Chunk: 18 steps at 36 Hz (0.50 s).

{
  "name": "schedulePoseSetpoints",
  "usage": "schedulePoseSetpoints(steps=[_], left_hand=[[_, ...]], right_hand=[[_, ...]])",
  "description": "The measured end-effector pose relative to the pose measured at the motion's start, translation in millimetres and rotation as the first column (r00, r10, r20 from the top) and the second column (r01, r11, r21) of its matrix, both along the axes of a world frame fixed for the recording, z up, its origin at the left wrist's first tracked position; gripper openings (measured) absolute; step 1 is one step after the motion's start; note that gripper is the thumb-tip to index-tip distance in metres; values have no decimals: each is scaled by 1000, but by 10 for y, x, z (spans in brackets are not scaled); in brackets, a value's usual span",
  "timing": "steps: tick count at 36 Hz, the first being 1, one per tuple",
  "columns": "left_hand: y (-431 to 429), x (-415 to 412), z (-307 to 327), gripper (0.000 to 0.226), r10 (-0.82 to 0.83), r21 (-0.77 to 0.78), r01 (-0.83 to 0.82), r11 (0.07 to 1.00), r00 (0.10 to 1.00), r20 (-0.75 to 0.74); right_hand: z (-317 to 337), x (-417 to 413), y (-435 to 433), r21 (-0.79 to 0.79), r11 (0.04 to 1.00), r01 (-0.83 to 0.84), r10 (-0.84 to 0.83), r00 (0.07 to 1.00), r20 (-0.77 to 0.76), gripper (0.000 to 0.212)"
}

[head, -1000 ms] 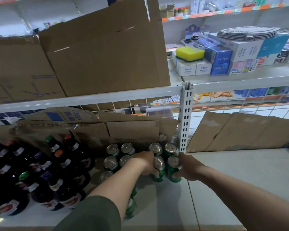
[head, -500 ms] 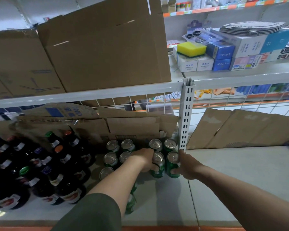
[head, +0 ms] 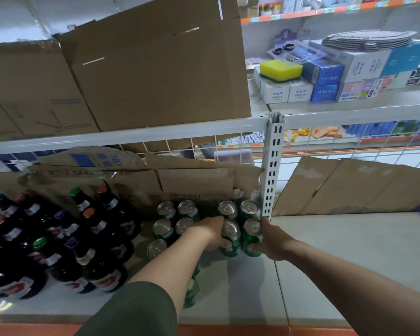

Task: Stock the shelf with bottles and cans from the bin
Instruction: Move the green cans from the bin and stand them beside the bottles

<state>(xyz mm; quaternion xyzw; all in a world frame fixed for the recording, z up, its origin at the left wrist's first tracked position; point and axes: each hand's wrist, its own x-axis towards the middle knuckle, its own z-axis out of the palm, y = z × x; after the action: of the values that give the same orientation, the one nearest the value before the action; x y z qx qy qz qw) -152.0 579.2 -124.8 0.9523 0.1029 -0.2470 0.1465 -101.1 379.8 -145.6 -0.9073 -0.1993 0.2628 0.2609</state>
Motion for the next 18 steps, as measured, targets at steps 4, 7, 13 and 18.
schedulePoseSetpoints(steps=[4, 7, 13, 18], left_hand=[[-19, -14, 20, 56, 2, 6, -2, 1000, 1000, -9], [-32, -29, 41, 57, 10, 4, -10, 1000, 1000, -16], [-50, -45, 64, 60, 26, -11, -26, 1000, 999, -20], [-69, -49, 92, 61, 42, -29, -42, 999, 999, -23]], right_hand=[[19, 3, -21, -7, 1000, -23, 23, 1000, 0, 72], [34, 13, -31, -12, 999, -44, 44, 999, -5, 71], [35, 46, -46, -43, 997, -61, 62, 998, 13, 77], [29, 41, -83, -117, 991, -66, 66, 998, -6, 96]])
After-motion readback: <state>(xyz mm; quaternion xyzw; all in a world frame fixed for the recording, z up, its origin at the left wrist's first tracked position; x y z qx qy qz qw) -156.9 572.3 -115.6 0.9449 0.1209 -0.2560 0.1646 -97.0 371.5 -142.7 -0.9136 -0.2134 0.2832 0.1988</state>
